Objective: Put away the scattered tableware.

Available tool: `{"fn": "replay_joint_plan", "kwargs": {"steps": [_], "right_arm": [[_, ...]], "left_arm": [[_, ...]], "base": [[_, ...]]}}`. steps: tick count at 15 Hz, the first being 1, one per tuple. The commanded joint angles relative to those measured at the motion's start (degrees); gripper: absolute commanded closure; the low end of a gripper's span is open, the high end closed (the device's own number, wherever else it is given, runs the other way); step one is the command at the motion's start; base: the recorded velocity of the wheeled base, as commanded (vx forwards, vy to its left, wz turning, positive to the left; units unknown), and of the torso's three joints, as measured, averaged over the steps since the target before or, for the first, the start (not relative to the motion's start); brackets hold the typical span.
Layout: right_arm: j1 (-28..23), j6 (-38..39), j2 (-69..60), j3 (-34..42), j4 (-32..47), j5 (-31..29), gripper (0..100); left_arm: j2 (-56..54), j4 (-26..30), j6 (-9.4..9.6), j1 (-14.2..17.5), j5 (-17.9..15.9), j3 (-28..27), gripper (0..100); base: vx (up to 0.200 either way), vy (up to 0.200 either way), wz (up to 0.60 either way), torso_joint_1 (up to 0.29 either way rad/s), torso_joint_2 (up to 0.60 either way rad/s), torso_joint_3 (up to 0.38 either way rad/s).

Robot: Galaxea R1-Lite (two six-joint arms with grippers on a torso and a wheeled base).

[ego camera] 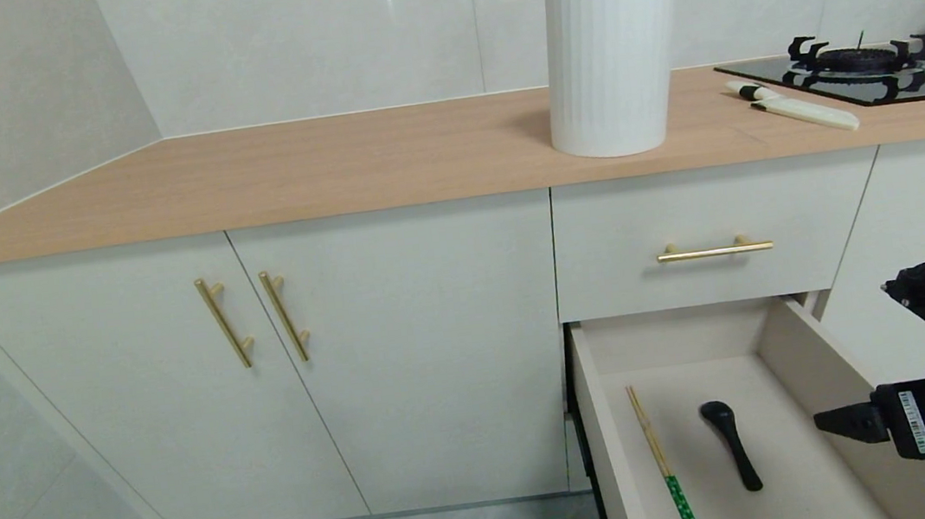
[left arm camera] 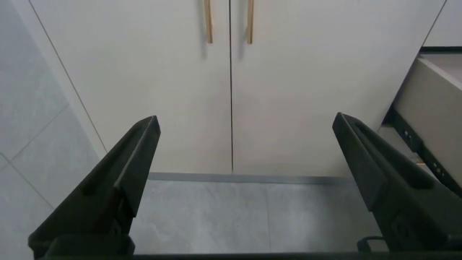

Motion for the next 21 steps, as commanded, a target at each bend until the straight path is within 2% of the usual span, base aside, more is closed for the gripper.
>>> {"fn": "replay_joint_plan", "kwargs": {"steps": [1, 11, 13, 18, 21], "right_arm": [[0.2, 0.0, 0.1, 0.3, 0.0, 0.0, 0], [1.6, 0.0, 1.1, 1.4, 0.1, -0.1, 0], [1.6, 0.1, 2.2, 1.2, 2.1, 0.0, 0], [3.5, 0.2, 8.3, 0.7, 6.3, 3.8, 0], [5.2, 0.6, 12.6, 0.8, 6.2, 3.9, 0]], "left_arm": [[0.0, 0.0, -0.14, 0.0, 0.0, 0.1, 0], [0.0, 0.0, -0.14, 0.0, 0.0, 0.0, 0], [0.0, 0.0, -0.14, 0.0, 0.0, 0.0, 0], [0.0, 0.0, -0.14, 0.0, 0.0, 0.0, 0], [0.1, 0.0, -0.14, 0.0, 0.0, 0.0, 0]], "base": [[0.0, 0.0, 0.0, 0.0, 0.0, 0.0], [-0.2, 0.0, 0.0, 0.003, 0.0, 0.003], [-0.2, 0.0, 0.0, 0.002, 0.0, 0.0], [0.0, 0.0, 0.0, 0.0, 0.0, 0.0], [0.0, 0.0, 0.0, 0.0, 0.0, 0.0]]}}
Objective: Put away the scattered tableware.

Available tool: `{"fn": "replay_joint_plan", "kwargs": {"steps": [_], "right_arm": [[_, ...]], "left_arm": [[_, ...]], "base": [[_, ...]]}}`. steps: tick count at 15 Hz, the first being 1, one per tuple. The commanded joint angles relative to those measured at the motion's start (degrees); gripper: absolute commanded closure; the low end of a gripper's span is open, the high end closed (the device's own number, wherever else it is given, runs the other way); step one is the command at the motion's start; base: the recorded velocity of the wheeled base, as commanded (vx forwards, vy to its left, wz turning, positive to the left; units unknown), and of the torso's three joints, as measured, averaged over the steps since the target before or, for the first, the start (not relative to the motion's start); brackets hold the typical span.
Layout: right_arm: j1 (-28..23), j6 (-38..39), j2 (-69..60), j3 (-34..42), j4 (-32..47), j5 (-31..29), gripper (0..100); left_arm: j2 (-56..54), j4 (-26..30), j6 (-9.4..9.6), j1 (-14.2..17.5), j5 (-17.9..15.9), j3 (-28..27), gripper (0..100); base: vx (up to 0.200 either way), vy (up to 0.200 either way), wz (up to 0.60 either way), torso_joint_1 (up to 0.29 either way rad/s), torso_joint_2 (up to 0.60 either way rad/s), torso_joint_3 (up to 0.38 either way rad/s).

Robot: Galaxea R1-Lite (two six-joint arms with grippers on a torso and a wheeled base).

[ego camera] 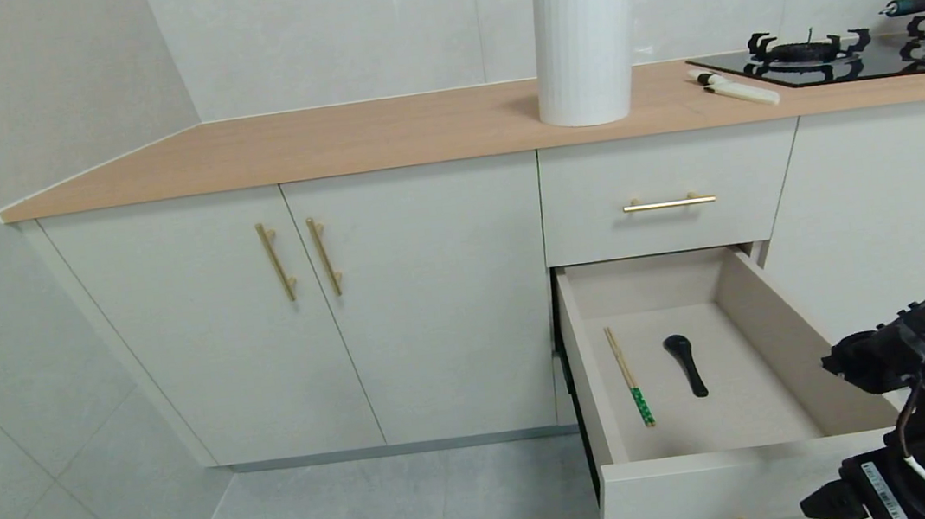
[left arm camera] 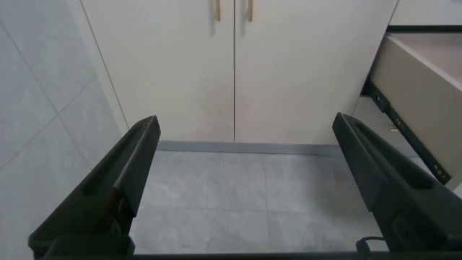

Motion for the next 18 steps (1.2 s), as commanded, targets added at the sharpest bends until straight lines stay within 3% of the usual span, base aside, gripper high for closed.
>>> {"fn": "replay_joint_plan", "kwargs": {"steps": [1, 6, 12, 18], "right_arm": [[0.9, 0.2, 5.2, 0.0, -0.4, -0.1, 0], [0.7, 1.0, 8.9, -0.7, -8.0, -2.0, 0], [-1.6, 0.9, 12.9, -3.1, -9.2, -2.5, 0], [-4.1, 0.3, 17.6, -11.3, -9.3, -2.8, 0]], "left_arm": [[0.0, 0.0, -0.02, 0.0, 0.0, 0.0, 0], [0.0, 0.0, -0.02, 0.0, 0.0, 0.0, 0], [0.0, 0.0, -0.02, 0.0, 0.1, 0.0, 0], [0.0, 0.0, -0.02, 0.0, 0.0, 0.0, 0]], "base": [[0.0, 0.0, 0.0, 0.0, 0.0, 0.0], [0.0, 0.0, 0.0, 0.0, 0.0, 0.0], [0.0, 0.0, 0.0, 0.0, 0.0, 0.0], [0.0, 0.0, 0.0, 0.0, 0.0, 0.0]]}}
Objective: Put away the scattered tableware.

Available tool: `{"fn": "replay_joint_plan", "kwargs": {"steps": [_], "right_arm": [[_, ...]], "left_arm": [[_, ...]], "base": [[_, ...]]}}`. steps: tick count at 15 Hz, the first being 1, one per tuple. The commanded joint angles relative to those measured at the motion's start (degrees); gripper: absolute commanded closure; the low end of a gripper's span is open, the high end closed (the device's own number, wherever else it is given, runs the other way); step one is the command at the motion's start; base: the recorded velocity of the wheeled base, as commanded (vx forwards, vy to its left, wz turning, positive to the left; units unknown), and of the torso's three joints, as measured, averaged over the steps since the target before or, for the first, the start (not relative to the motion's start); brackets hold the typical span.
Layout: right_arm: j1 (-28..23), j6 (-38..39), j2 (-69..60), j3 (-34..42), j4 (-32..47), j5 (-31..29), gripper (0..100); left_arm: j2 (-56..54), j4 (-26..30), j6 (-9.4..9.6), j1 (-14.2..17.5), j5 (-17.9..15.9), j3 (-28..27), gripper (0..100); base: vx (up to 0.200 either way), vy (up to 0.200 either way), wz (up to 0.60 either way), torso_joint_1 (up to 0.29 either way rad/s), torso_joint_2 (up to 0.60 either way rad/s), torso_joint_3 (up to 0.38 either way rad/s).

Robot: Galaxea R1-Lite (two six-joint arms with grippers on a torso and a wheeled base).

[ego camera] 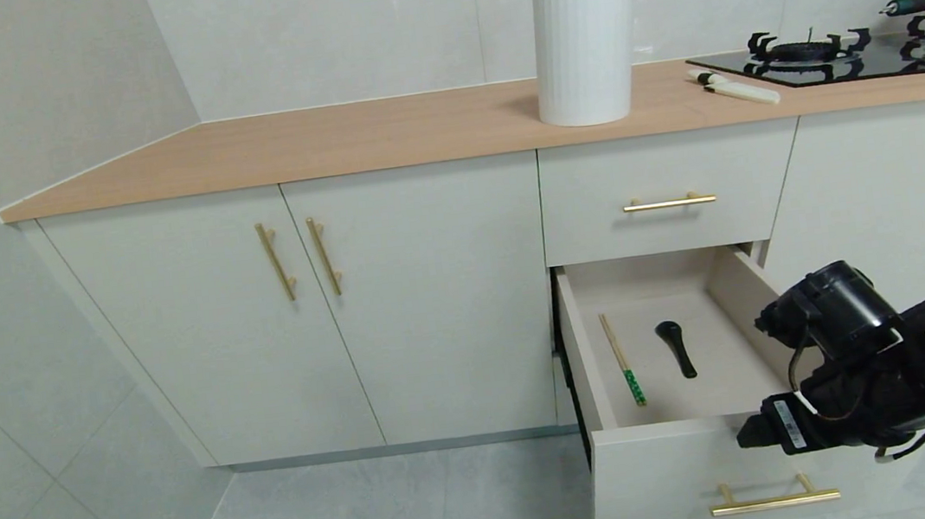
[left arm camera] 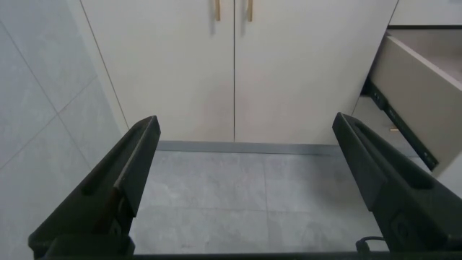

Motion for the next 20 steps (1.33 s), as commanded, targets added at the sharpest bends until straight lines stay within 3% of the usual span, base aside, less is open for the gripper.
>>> {"fn": "replay_joint_plan", "kwargs": {"steps": [1, 20], "right_arm": [[-0.8, -1.5, 4.2, -4.6, -0.1, -0.1, 0], [-9.2, -7.4, 28.6, -41.9, 0.1, -0.5, 0]], "left_arm": [[0.0, 0.0, -0.02, 0.0, 0.0, 0.0, 0], [0.0, 0.0, -0.02, 0.0, 0.0, 0.0, 0]], "base": [[0.0, 0.0, 0.0, 0.0, 0.0, 0.0], [0.0, 0.0, 0.0, 0.0, 0.0, 0.0]]}}
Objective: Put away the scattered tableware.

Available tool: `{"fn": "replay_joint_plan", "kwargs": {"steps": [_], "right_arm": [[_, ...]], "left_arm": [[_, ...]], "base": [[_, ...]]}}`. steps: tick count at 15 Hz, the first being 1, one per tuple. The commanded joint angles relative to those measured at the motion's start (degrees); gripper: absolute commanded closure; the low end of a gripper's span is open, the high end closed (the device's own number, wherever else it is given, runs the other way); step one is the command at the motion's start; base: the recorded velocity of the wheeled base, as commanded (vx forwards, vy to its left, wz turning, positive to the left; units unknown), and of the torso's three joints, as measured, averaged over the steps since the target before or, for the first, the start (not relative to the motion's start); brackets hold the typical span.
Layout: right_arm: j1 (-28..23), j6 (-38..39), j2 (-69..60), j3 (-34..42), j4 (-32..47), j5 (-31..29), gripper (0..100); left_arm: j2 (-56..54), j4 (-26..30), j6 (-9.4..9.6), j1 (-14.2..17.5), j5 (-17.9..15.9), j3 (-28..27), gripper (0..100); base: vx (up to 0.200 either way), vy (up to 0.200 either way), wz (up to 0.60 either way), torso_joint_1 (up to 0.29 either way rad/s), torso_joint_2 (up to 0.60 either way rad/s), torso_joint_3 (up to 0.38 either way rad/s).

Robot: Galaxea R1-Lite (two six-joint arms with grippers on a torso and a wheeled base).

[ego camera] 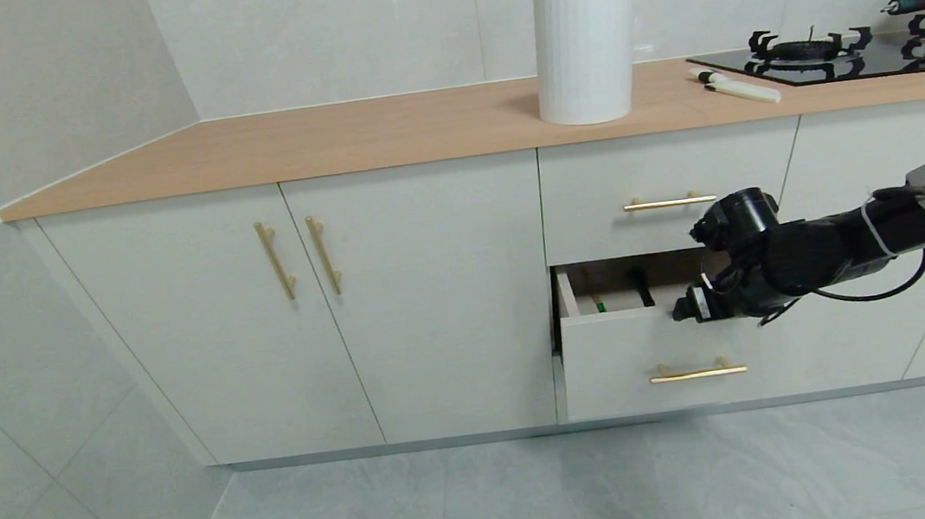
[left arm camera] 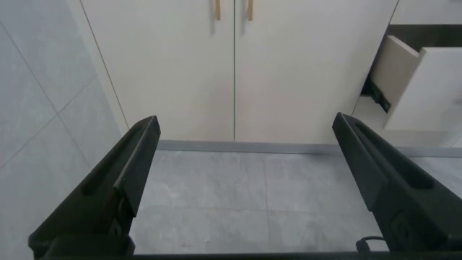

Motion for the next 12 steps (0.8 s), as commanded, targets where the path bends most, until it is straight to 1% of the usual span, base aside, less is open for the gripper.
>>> {"fn": "replay_joint_plan", "kwargs": {"steps": [1, 3, 7, 12], "right_arm": [[-0.6, 0.1, 3.6, -3.1, 0.2, 0.0, 0], [-1.1, 0.2, 6.0, -6.5, -0.1, -0.1, 0], [-1.8, 0.5, 9.4, -10.4, -0.4, -0.3, 0], [-1.7, 1.5, 11.9, -9.9, -10.0, -1.9, 0]], "left_arm": [[0.0, 0.0, -0.03, 0.0, 0.1, 0.0, 0], [0.0, 0.0, -0.03, 0.0, 0.0, 0.0, 0], [0.0, 0.0, -0.03, 0.0, 0.0, 0.0, 0], [0.0, 0.0, -0.03, 0.0, 0.0, 0.0, 0]], "base": [[0.0, 0.0, 0.0, 0.0, 0.0, 0.0], [0.0, 0.0, 0.0, 0.0, 0.0, 0.0], [0.0, 0.0, 0.0, 0.0, 0.0, 0.0], [0.0, 0.0, 0.0, 0.0, 0.0, 0.0]]}}
